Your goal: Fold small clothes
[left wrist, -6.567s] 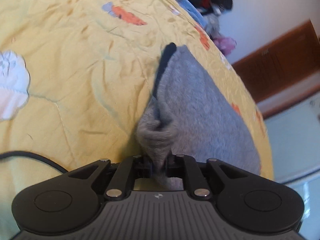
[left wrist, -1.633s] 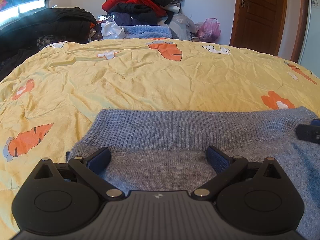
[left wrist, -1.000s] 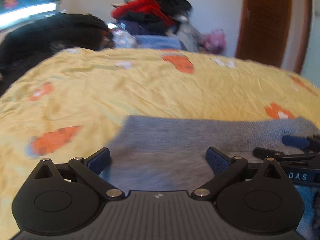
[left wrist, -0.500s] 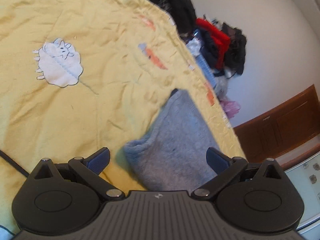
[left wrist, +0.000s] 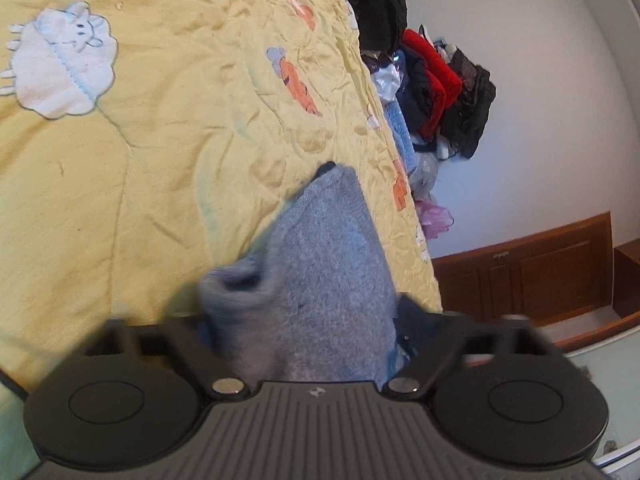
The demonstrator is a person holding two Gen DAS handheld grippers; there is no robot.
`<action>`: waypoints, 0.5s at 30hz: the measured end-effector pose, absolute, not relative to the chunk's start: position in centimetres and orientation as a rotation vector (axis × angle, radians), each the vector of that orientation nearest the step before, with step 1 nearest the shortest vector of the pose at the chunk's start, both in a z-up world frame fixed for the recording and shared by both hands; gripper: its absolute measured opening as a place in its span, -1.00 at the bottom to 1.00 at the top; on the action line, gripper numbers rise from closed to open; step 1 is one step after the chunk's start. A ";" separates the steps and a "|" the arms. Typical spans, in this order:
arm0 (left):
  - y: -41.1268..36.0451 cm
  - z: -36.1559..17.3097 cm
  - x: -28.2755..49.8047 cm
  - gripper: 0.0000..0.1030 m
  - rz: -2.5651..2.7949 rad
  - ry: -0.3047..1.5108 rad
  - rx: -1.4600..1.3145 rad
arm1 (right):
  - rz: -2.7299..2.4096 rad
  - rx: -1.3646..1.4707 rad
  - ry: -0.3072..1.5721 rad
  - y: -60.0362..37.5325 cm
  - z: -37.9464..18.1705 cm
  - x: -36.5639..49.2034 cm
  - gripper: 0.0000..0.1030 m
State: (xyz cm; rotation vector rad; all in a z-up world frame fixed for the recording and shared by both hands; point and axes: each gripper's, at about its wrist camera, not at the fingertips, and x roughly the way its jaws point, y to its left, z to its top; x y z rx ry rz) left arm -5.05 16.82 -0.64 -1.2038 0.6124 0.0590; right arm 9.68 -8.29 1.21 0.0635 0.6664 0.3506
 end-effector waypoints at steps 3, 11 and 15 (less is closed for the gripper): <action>16.6 -1.9 -4.6 -0.27 0.055 0.648 -1.205 | 0.352 0.063 0.667 -8.3 1.2 9.7 0.87; 16.2 -1.0 -4.3 -0.37 0.072 0.627 -1.080 | 0.347 0.036 0.672 -7.9 1.1 9.7 0.90; 16.8 -1.2 -4.4 -0.65 0.066 0.612 -1.104 | 0.338 0.008 0.676 -7.5 1.1 9.7 0.91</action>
